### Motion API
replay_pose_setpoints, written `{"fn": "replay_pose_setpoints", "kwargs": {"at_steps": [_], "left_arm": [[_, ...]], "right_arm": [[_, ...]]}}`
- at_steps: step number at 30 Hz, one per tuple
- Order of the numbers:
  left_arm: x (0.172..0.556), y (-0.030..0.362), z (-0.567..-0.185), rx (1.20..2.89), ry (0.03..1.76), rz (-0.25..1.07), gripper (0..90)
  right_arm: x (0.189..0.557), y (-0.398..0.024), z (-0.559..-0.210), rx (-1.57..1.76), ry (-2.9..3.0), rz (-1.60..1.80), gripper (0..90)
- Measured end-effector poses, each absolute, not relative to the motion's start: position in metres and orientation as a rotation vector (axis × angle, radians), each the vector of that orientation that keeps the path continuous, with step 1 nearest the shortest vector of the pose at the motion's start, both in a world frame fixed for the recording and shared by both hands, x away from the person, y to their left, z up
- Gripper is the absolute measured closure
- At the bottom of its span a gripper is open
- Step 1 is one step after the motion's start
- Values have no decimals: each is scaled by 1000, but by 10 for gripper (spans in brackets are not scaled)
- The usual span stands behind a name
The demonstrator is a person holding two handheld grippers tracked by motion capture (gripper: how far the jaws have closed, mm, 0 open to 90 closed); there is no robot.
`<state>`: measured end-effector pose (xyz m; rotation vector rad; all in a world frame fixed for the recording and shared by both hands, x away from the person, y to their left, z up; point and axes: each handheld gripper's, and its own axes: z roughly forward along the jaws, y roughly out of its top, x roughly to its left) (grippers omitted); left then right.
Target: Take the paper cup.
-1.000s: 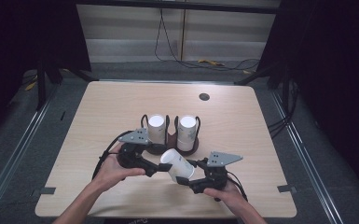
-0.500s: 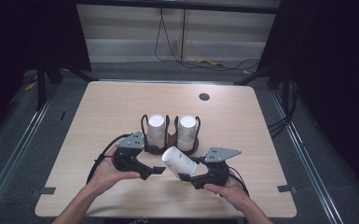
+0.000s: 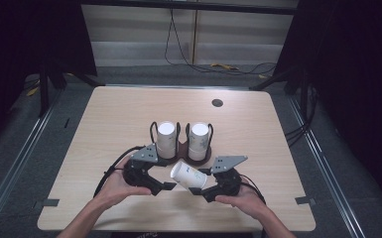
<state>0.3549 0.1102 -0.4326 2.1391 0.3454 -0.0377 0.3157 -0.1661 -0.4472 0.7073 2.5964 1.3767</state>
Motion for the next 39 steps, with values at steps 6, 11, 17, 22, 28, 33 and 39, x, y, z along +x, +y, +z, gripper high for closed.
{"fn": "replay_pose_setpoints", "kwargs": {"at_steps": [6,11,17,22,28,33,39], "left_arm": [[355,107,-436,2163,335,-53,160],[353,102,-440,2201,305,-67,198],[352,95,-439,2238,287,-46,222],[351,93,-439,2253,279,-47,227],[352,91,-439,2277,262,-36,223],[351,88,-441,2292,253,-53,217],[353,91,-438,2287,246,-55,246]], "right_arm": [[317,-166,-448,701,2657,1294,321],[318,-165,-444,665,2692,1231,324],[319,-162,-444,610,2753,1141,323],[320,-158,-444,573,2784,1098,323],[323,-156,-441,557,2807,1055,321],[323,-154,-438,540,2829,1035,321],[323,-147,-438,495,2858,988,321]]}}
